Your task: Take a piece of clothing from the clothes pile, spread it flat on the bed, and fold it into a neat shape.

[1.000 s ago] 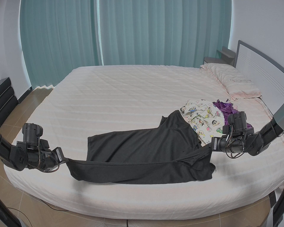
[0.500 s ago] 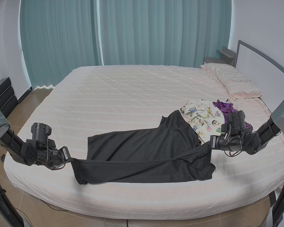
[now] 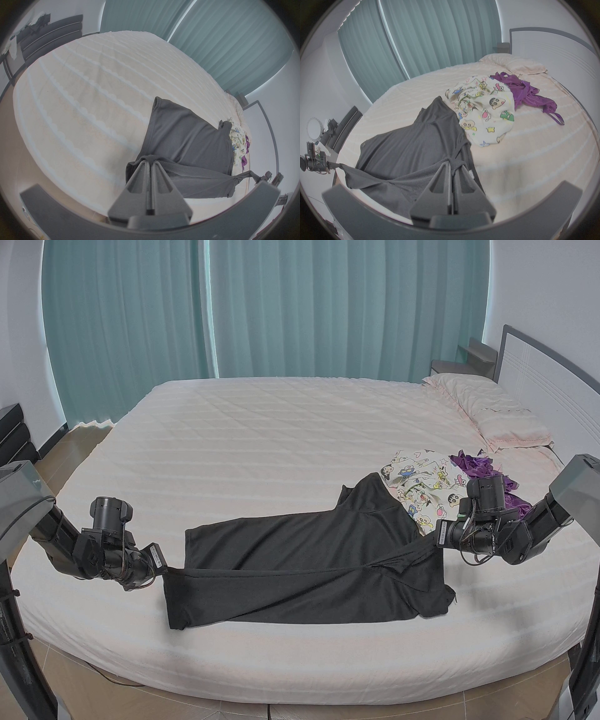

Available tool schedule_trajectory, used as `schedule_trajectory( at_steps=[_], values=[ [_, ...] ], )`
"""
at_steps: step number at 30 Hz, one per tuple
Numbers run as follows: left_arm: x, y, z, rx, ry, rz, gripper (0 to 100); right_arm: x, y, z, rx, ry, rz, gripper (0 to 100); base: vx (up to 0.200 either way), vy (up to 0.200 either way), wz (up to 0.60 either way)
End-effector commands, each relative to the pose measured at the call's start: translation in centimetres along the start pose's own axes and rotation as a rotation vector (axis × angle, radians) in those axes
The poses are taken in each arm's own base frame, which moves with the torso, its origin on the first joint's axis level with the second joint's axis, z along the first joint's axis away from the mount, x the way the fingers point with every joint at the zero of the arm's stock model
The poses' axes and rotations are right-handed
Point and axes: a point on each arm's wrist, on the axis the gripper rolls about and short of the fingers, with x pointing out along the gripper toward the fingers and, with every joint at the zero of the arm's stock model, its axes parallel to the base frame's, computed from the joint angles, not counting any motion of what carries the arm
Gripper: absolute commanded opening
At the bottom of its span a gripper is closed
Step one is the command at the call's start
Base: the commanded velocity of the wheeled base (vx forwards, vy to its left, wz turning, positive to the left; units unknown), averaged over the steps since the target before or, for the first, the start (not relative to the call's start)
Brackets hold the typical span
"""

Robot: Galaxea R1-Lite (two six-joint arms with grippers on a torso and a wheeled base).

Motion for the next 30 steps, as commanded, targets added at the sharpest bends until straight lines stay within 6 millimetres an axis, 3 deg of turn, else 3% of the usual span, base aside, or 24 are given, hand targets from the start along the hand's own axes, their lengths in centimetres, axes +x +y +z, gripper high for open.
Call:
schedule_trajectory(
  at_steps=[1,10,12,19,30],
  values=[
    [1.1,-0.6,0.1,-0.008,-0.013,-0.016,0,1.5,-0.2,-0.7,0.011,-0.002,-0.007,0,0.0,0.0,0.0],
    [1.9,-1.0,0.6,0.003,-0.06,-0.029,0,2.6,0.0,-0.4,0.073,-0.016,0.0,0,0.0,0.0,0.0],
    [3.6,-0.7,0.5,0.001,-0.062,0.011,0,3.2,0.0,-0.8,0.077,-0.004,-0.001,0,0.0,0.0,0.0],
    [5.6,-0.7,-0.3,0.007,-0.028,0.025,0,4.3,-0.1,-1.6,0.078,0.018,-0.01,0,0.0,0.0,0.0],
    [6.7,-1.8,-0.1,-0.023,-0.044,0.021,0,6.2,-0.2,-2.1,0.138,0.01,-0.008,0,0.0,0.0,0.0]
  ],
)
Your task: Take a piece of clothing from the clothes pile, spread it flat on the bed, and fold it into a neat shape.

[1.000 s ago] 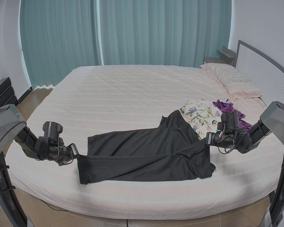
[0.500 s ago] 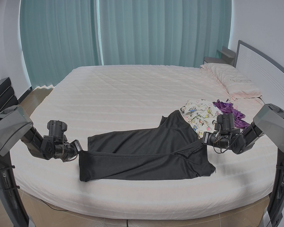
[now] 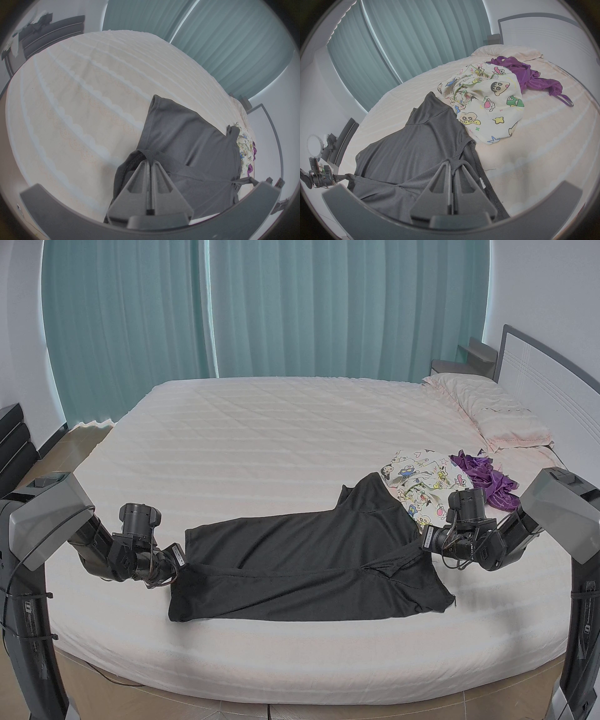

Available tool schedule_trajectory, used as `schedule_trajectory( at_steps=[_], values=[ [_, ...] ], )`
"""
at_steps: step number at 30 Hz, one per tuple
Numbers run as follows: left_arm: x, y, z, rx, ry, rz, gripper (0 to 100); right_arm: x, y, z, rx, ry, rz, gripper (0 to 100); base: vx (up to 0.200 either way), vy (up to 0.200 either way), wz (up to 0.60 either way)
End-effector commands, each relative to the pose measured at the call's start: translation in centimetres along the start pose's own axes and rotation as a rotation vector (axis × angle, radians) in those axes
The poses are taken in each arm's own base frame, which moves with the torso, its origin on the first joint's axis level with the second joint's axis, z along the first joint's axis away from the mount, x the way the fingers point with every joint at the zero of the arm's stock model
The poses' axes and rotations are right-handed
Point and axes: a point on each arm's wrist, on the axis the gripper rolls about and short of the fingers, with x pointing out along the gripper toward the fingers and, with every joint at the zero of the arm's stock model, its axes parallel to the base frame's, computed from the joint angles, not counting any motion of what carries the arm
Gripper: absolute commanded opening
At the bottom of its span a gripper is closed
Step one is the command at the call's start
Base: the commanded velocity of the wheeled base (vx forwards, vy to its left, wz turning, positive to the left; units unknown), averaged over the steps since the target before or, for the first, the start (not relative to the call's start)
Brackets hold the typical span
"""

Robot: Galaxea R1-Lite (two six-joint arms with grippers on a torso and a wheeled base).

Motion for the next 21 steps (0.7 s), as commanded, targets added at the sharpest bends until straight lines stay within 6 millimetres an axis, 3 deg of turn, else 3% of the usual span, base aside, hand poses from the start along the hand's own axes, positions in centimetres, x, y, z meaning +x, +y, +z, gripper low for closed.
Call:
schedule_trajectory(
  at_steps=[1,2,6,12,14,19,20,21],
  values=[
    [0.7,-0.1,0.0,-0.013,-0.003,0.009,0,1.0,-0.3,-0.6,0.014,0.009,-0.006,100,0.0,0.0,0.0],
    [0.8,-0.1,-0.1,-0.014,-0.002,0.011,100,1.1,-0.3,-0.6,0.016,0.011,-0.005,100,0.0,0.0,0.0],
    [0.8,-0.1,0.1,-0.037,-0.013,0.015,100,1.2,-0.3,-0.5,0.064,0.001,0.002,100,0.0,0.0,0.0],
    [0.0,0.9,0.9,-0.078,-0.021,0.023,100,-0.2,-1.2,1.7,0.168,-0.081,0.007,100,0.0,0.0,0.0],
    [-1.0,1.1,1.6,-0.09,-0.038,0.012,100,-1.2,-1.5,2.1,0.215,-0.087,0.004,100,0.0,0.0,0.0],
    [-5.1,1.0,1.2,-0.126,-0.022,-0.029,100,-5.0,-0.9,2.2,0.405,-0.083,0.022,100,0.0,0.0,0.0],
    [-5.1,1.0,1.2,-0.126,-0.022,-0.029,100,-5.0,-0.9,2.2,0.405,-0.083,0.022,100,0.0,0.0,0.0],
    [-7.2,0.9,0.7,-0.158,-0.005,-0.068,100,-6.7,-0.3,1.5,0.49,-0.061,0.039,100,0.0,0.0,0.0]
  ],
)
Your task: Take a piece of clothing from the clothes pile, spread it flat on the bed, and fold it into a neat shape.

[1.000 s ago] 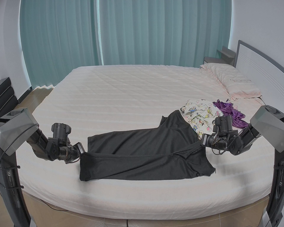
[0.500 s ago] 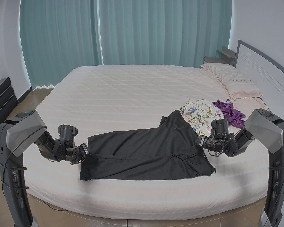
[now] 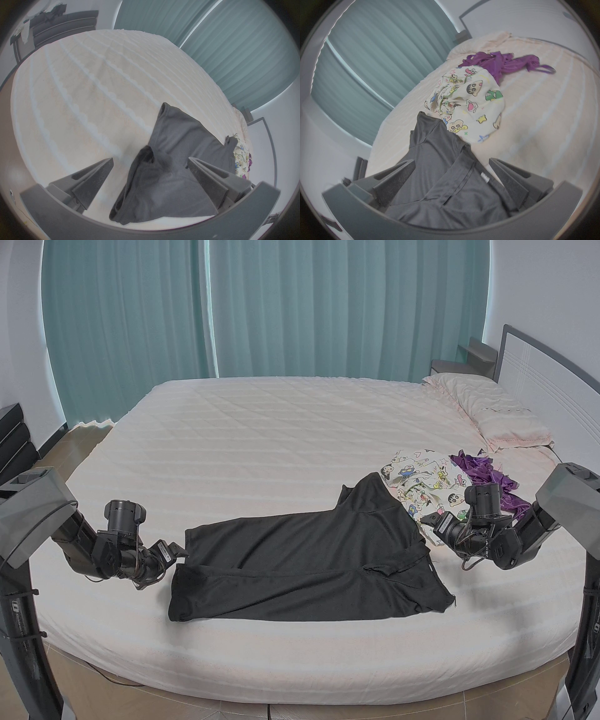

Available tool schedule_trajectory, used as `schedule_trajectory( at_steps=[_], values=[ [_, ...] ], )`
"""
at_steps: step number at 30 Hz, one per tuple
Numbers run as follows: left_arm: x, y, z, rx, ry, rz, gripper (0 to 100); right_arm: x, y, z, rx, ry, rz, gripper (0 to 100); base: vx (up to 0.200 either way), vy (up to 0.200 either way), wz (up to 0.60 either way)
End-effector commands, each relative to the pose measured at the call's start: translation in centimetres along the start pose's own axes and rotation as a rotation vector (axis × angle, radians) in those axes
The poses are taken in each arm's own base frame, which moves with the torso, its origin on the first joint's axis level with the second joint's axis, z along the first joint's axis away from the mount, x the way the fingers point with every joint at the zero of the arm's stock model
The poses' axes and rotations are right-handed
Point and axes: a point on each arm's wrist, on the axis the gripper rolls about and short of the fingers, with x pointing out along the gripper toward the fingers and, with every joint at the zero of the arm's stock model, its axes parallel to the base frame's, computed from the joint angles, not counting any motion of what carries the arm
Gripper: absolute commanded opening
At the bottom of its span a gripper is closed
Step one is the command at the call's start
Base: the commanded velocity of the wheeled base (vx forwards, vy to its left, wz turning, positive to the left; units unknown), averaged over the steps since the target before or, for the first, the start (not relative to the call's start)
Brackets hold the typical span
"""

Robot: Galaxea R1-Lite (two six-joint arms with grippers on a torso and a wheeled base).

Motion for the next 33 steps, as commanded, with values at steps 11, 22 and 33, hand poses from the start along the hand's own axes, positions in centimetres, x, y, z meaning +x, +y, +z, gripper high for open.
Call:
schedule_trajectory(
  at_steps=[11,22,33],
  values=[
    [-11.6,0.4,-3.5,-0.281,0.154,-0.225,100,-9.6,1.2,-4.8,0.336,0.128,0.034,100,0.091,0.0,0.0],
    [-11.2,1.4,-4.0,-0.3,0.2,-0.217,100,-8.8,-0.3,-6.7,0.29,0.127,0.044,100,0.182,0.0,0.0],
    [-9.3,4.1,-6.5,-0.192,0.26,-0.146,100,-8.7,-2.2,-9.1,0.16,0.197,-0.035,100,0.0,0.0,0.0]
  ],
)
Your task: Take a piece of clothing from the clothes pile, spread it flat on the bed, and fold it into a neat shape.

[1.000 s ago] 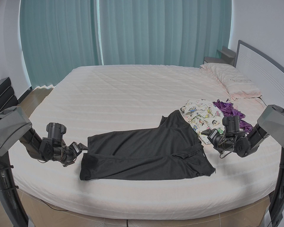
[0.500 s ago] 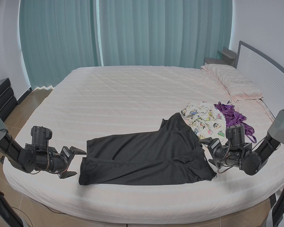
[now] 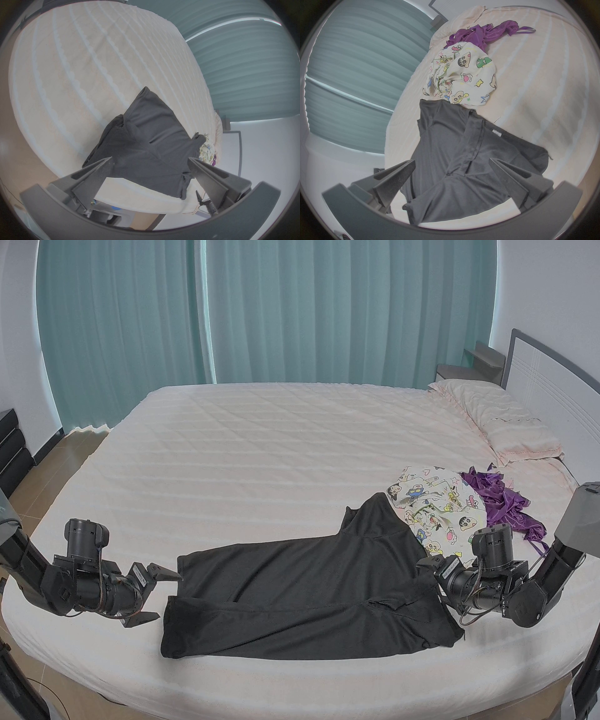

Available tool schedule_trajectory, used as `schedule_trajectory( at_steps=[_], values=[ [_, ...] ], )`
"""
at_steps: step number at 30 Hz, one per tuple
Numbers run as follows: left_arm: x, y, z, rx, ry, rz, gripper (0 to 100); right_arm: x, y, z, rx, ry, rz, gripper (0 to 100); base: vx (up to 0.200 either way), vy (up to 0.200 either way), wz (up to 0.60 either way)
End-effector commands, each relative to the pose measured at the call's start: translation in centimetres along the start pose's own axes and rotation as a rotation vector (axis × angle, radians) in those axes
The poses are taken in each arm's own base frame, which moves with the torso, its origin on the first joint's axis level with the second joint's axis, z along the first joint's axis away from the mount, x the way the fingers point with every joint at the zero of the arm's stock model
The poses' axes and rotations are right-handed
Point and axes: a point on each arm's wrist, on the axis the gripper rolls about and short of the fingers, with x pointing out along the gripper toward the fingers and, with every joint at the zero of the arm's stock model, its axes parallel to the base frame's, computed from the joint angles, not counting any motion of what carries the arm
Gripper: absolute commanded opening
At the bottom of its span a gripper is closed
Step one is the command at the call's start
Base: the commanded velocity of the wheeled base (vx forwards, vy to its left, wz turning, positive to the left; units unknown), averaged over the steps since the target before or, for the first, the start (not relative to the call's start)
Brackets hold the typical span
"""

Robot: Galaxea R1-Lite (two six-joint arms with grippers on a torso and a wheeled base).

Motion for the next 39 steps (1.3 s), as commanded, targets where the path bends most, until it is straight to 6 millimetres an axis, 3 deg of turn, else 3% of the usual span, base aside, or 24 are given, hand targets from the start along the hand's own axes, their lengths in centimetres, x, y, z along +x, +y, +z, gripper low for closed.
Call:
schedule_trajectory(
  at_steps=[1,5,12,16,17,30,39],
  values=[
    [0.8,2.5,-1.2,0.072,0.044,0.058,100,0.5,-1.9,-1.1,-0.105,0.036,-0.071,100,0.0,0.0,0.0],
    [1.1,3.9,-1.8,0.156,0.036,0.051,100,0.9,-1.6,-1.0,-0.078,0.027,-0.037,100,0.0,0.0,0.0],
    [1.9,5.0,-2.2,0.162,0.019,0.034,100,3.3,-2.3,-2.8,-0.031,0.064,-0.078,100,0.0,0.0,0.0],
    [1.9,5.0,-2.2,0.16,0.018,0.033,100,4.3,-2.4,-2.7,-0.03,0.033,-0.092,100,0.0,0.0,0.0],
    [2.0,5.0,-2.2,0.157,0.02,0.033,100,5.5,-2.5,-2.7,-0.028,0.0,-0.109,100,0.0,0.0,0.0],
    [2.1,5.0,-2.1,0.156,0.021,0.034,100,8.3,-1.7,-2.5,-0.035,-0.06,-0.087,100,0.0,0.0,0.0],
    [2.1,5.0,-2.1,0.155,0.018,0.033,100,9.2,-1.7,-2.6,-0.051,-0.078,-0.092,100,0.0,0.0,0.0]
  ],
)
